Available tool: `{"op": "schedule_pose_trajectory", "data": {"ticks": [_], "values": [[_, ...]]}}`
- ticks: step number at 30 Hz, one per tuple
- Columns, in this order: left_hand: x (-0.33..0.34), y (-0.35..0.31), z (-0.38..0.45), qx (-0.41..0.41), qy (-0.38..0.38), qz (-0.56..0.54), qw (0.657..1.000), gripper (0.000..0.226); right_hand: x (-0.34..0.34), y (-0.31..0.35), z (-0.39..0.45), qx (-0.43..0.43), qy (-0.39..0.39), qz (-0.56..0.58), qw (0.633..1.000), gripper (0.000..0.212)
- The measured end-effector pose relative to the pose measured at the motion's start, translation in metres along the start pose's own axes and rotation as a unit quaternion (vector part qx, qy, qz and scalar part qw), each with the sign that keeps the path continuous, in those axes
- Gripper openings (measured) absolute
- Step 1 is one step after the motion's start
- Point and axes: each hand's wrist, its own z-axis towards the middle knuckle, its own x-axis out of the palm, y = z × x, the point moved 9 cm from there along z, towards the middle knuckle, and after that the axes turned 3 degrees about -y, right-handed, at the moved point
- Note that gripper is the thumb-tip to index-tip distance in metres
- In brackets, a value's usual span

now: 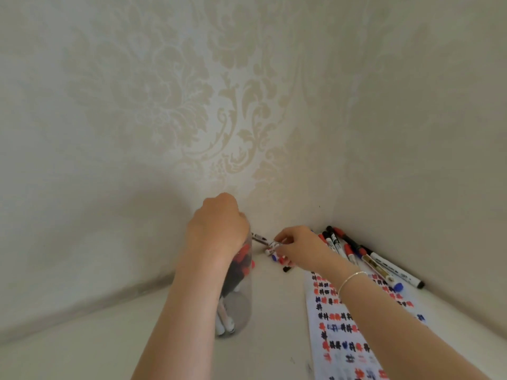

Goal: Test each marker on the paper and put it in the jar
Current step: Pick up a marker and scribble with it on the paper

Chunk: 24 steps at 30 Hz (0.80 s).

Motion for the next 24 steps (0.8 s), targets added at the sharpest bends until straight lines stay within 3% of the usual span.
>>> {"op": "schedule_pose_trajectory", "data": {"ticks": [3, 5, 7, 9, 11, 14, 16, 19, 22, 24], "values": [[-0.043, -0.03, -0.026, 0.091, -0.23, -0.074, 0.966, 0.024, -0.005, -0.004, -0.015, 0.058, 0.016, 0.257, 0.965, 0.02], [-0.049, -0.054, -0.05, 0.193, -0.271, -0.207, 0.92, 0.02, -0.009, -0.006, -0.025, 0.076, 0.021, 0.389, 0.918, 0.022], [-0.023, -0.071, -0.061, 0.215, -0.188, -0.27, 0.92, 0.017, -0.012, -0.01, -0.034, 0.068, 0.038, 0.455, 0.887, 0.031], [0.024, -0.077, -0.065, 0.184, -0.076, -0.22, 0.955, 0.013, -0.02, -0.02, -0.044, 0.06, 0.022, 0.481, 0.874, 0.035], [0.08, -0.074, -0.07, 0.144, 0.039, -0.152, 0.977, 0.022, -0.033, -0.039, -0.054, 0.075, -0.032, 0.492, 0.867, 0.025], [0.135, -0.082, -0.084, 0.139, 0.175, -0.207, 0.953, 0.034, -0.05, -0.071, -0.073, 0.102, -0.105, 0.442, 0.885, 0.009], [0.149, -0.096, -0.096, 0.152, 0.226, -0.26, 0.926, 0.022, -0.052, -0.089, -0.085, 0.122, -0.11, 0.421, 0.892, 0.013], [0.155, -0.116, -0.111, 0.204, 0.254, -0.273, 0.905, 0.015, -0.051, -0.105, -0.103, 0.144, -0.097, 0.453, 0.874, 0.018], [0.164, -0.13, -0.124, 0.247, 0.294, -0.255, 0.888, 0.024, -0.059, -0.109, -0.116, 0.125, -0.075, 0.438, 0.887, 0.028], [0.166, -0.137, -0.132, 0.267, 0.312, -0.26, 0.874, 0.027, -0.069, -0.111, -0.124, 0.108, -0.074, 0.412, 0.902, 0.023]]}}
